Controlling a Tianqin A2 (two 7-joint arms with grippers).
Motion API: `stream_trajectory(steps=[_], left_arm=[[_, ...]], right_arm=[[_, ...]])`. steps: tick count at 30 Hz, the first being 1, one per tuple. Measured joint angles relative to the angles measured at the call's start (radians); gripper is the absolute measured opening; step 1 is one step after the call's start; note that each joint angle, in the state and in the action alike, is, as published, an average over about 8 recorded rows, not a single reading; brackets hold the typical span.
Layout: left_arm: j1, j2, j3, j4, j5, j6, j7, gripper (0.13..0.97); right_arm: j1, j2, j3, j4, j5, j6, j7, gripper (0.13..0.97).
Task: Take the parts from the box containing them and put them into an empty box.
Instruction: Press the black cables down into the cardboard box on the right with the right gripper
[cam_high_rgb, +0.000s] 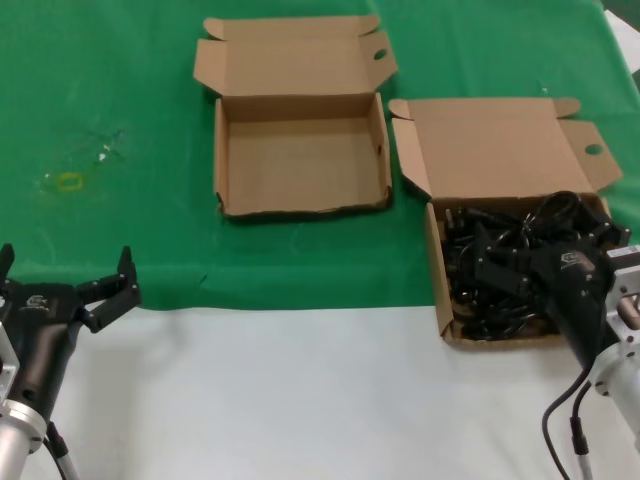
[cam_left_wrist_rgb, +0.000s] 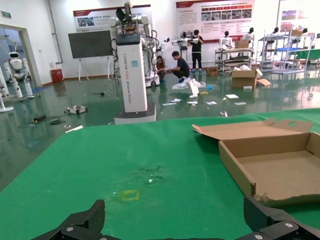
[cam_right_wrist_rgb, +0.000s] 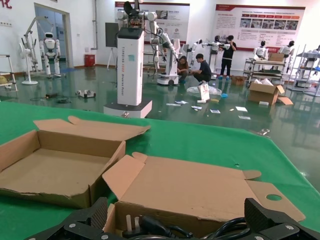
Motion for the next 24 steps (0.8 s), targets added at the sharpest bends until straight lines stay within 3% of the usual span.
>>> stream_trajectory(steps=[24], left_arm=[[0.000, 0.000, 0.000, 0.000, 0.000, 0.000, 0.000, 0.955]], right_arm=[[0.000, 0.000, 0.000, 0.000, 0.000, 0.000, 0.000, 0.966]])
